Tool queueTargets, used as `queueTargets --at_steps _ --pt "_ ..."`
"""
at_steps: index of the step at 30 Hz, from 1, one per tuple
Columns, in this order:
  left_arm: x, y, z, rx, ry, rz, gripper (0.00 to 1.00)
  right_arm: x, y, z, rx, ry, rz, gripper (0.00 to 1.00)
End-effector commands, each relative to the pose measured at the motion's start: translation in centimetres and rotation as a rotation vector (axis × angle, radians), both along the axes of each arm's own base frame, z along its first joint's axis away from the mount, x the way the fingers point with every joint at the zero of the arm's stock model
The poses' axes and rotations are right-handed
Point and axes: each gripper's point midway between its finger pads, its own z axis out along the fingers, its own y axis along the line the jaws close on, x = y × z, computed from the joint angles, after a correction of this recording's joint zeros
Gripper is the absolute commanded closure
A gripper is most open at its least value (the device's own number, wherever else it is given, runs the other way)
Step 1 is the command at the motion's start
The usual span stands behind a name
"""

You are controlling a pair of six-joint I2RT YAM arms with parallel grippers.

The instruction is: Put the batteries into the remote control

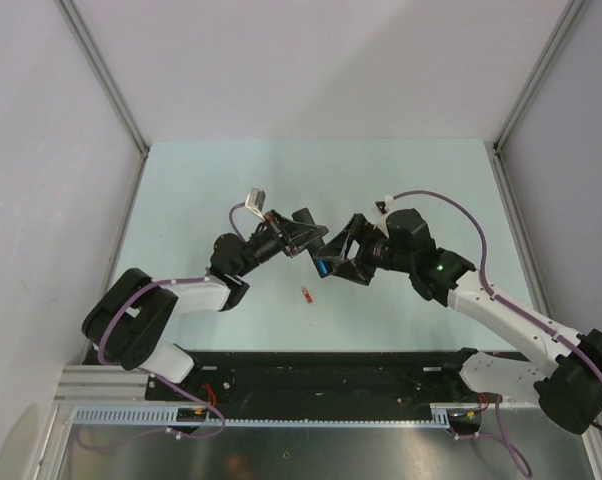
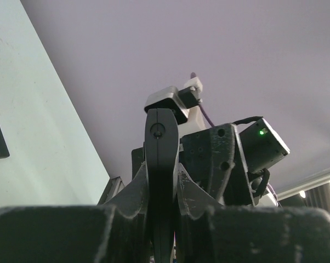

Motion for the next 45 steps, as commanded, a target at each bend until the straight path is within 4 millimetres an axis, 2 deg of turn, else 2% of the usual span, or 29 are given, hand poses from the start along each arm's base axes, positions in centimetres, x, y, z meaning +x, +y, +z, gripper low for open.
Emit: queueTargets --at_steps 1,18,39,45 --pt "-0.8 0.5 3.8 -0.059 -0.125 -0.006 1.00 0.9 -0.2 0.2 0.027 -0.006 -0.039 0.19" --pt "-0.9 0.4 3.4 -0.051 -0.122 -0.005 1.00 1.7 0.1 0.3 0.054 -0.007 -0.067 0.19" --pt "-0.6 0.7 4.4 -0.072 -0.133 0.012 1.00 1.1 0.4 -1.0 0.034 0.013 -0.043 0.35" --pt "-0.6 0.7 4.8 -0.080 -0.137 0.017 1.00 0.7 0.6 -1.2 0.033 0.013 -0.032 0.37"
